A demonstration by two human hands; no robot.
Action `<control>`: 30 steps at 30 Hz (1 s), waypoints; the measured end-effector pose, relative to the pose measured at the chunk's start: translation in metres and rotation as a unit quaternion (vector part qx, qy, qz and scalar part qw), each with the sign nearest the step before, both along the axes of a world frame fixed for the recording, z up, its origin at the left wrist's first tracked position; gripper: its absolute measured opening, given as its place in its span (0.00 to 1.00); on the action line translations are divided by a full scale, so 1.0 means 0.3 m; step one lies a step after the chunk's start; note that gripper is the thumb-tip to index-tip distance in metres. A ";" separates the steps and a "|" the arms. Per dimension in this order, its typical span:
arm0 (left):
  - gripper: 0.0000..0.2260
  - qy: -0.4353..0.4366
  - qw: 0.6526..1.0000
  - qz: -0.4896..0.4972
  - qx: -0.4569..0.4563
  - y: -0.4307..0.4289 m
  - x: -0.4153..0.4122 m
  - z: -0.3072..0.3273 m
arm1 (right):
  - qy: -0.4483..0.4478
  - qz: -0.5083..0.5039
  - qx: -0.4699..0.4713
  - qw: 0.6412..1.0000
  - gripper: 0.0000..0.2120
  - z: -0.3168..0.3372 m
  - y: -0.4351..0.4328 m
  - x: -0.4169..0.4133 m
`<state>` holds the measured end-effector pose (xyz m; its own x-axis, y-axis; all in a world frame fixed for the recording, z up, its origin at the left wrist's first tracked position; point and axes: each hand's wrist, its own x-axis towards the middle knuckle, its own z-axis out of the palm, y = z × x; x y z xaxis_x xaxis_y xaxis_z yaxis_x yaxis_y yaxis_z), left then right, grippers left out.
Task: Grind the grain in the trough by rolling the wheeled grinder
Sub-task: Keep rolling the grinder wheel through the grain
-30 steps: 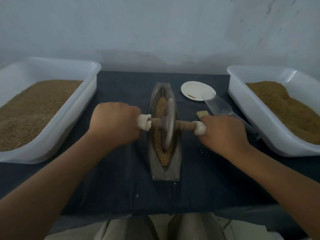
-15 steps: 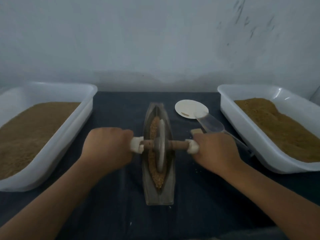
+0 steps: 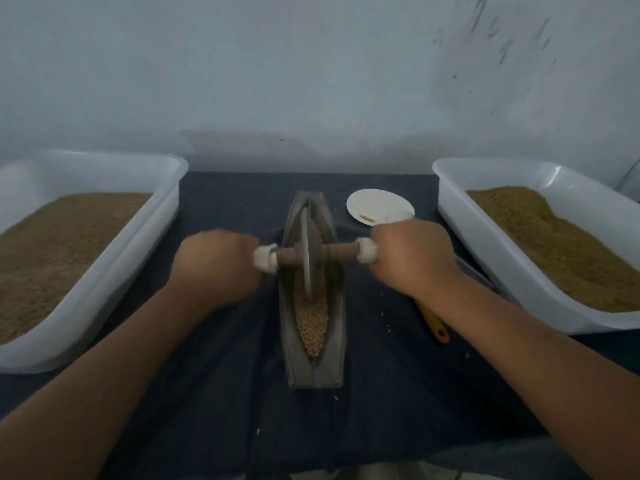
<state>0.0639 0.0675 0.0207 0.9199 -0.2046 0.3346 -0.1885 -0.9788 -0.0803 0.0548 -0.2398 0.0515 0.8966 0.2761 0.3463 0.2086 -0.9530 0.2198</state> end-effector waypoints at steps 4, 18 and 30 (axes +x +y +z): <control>0.24 -0.057 0.997 -0.056 0.017 0.032 -0.123 -0.033 | -0.009 0.054 0.031 0.998 0.18 -0.036 -0.050 -0.119; 0.15 -0.029 0.997 -0.011 0.065 -0.051 0.039 0.079 | 0.013 -0.030 0.088 0.996 0.22 -0.089 -0.024 0.014; 0.16 -0.028 0.999 -0.009 0.042 -0.034 0.007 0.041 | -0.024 -0.020 0.062 0.998 0.18 -0.061 -0.017 0.000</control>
<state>0.0661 0.0572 0.0329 0.8961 -0.2502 0.3667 -0.1988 -0.9648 -0.1724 0.0546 -0.2448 0.0331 0.8877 0.1926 0.4181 0.1612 -0.9808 0.1094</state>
